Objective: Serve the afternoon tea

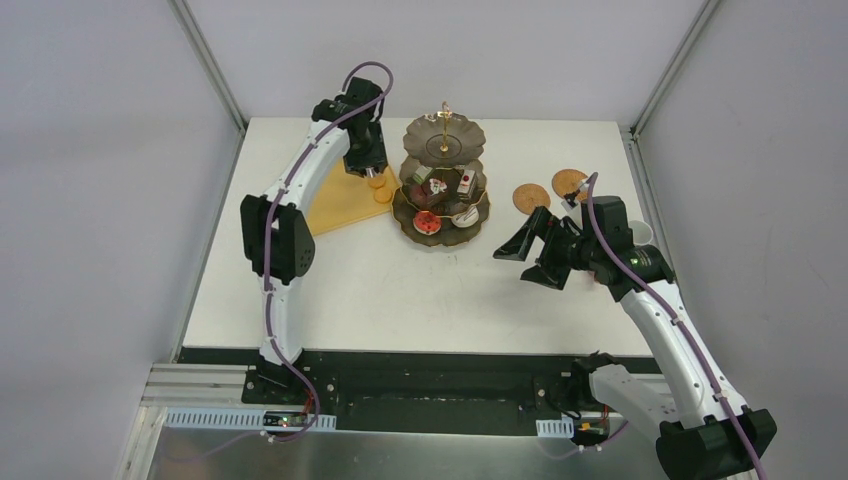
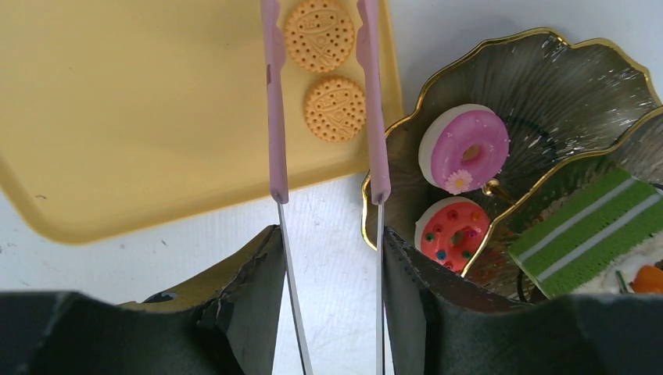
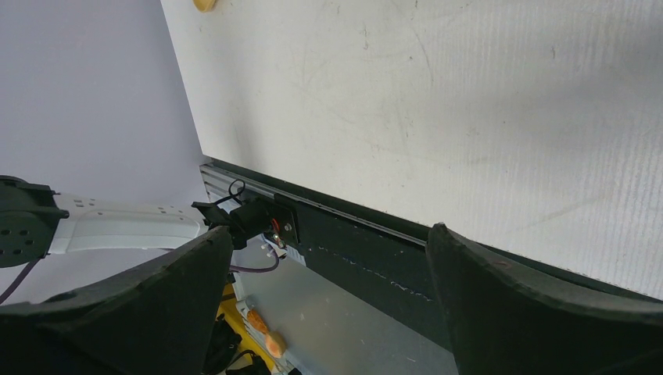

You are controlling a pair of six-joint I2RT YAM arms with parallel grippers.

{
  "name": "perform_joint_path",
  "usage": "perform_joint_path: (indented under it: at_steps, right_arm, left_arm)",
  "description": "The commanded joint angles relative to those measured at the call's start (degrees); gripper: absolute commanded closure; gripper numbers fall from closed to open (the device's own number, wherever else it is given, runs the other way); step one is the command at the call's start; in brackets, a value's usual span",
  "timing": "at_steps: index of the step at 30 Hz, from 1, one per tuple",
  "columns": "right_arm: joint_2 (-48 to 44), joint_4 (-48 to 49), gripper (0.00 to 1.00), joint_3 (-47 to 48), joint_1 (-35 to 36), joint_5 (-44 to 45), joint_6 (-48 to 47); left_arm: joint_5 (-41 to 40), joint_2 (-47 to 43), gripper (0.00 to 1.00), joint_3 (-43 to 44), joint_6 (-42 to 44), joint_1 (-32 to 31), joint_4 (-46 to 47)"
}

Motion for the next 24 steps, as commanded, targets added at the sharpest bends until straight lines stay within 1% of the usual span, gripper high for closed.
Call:
perform_joint_path:
  at_steps: [1,24]
  right_arm:
    - [-0.77,0.49,0.01,-0.26,-0.22,-0.14,-0.39]
    - [-0.15,0.58,0.01,-0.16,-0.33,0.11,-0.38]
  left_arm:
    - [1.18,0.89,0.54,2.63,0.95,0.33,-0.95]
    - [-0.83,4.16,0.52,2.25,2.88,-1.82,-1.79]
